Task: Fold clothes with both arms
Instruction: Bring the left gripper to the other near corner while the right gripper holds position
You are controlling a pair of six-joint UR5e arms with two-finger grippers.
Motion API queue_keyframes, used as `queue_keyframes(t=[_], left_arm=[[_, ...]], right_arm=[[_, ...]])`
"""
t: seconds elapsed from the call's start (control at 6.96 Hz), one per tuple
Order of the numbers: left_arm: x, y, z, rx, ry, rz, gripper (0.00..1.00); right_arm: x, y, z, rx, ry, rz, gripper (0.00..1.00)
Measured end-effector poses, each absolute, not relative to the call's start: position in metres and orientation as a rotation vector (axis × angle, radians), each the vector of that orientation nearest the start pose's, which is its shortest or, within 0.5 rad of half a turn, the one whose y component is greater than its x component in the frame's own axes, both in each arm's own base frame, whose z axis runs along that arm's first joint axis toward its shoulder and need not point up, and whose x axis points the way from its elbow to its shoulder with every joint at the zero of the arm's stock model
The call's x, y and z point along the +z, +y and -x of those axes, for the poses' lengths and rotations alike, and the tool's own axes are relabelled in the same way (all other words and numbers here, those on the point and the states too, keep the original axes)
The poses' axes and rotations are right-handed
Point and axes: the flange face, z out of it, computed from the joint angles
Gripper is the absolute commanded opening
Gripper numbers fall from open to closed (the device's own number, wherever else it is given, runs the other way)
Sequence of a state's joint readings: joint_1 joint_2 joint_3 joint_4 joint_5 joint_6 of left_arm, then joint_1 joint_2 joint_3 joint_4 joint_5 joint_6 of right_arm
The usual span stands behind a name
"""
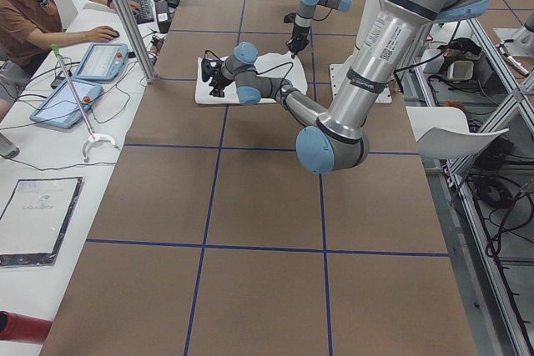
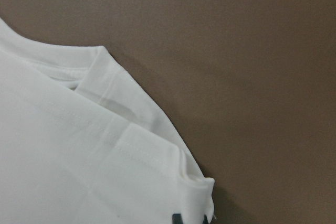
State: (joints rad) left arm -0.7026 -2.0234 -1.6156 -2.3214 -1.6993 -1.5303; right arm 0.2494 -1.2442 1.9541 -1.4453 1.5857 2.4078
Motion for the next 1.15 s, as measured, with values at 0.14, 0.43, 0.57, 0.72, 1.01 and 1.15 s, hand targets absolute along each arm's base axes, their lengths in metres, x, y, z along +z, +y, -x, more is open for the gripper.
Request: queue_keyframes(t=[0.14, 0.43, 0.57, 0.72, 1.01, 1.15], left_arm=[[0.297, -0.466, -0.415, -0.495, 1.255, -0.280, 0.49], [0.297, -0.380, -0.406, -0.507, 1.298, -0.139, 0.50], [0.293, -0.344, -0.420, -0.525, 1.286, -0.079, 0.50], [0.292, -0.309, -0.443, -0.542, 1.264, -0.037, 0.52], [0.283, -0.259, -0.490, -0.535, 1.227, 0.021, 0.53], [0.275, -0.245, -0.511, -0.524, 1.207, 0.043, 0.53]], right_arm=[[0.304, -0.264, 0.526, 1.005, -0.829, 0.271, 0.00], [0.306, -0.257, 0.524, 0.997, -0.825, 0.277, 0.00], [0.307, -0.255, 0.518, 0.995, -0.827, 0.279, 0.00], [0.307, -0.253, 0.513, 0.994, -0.829, 0.281, 0.00], [0.307, -0.252, 0.511, 0.993, -0.830, 0.282, 0.00], [0.307, -0.252, 0.510, 0.993, -0.830, 0.282, 0.00]])
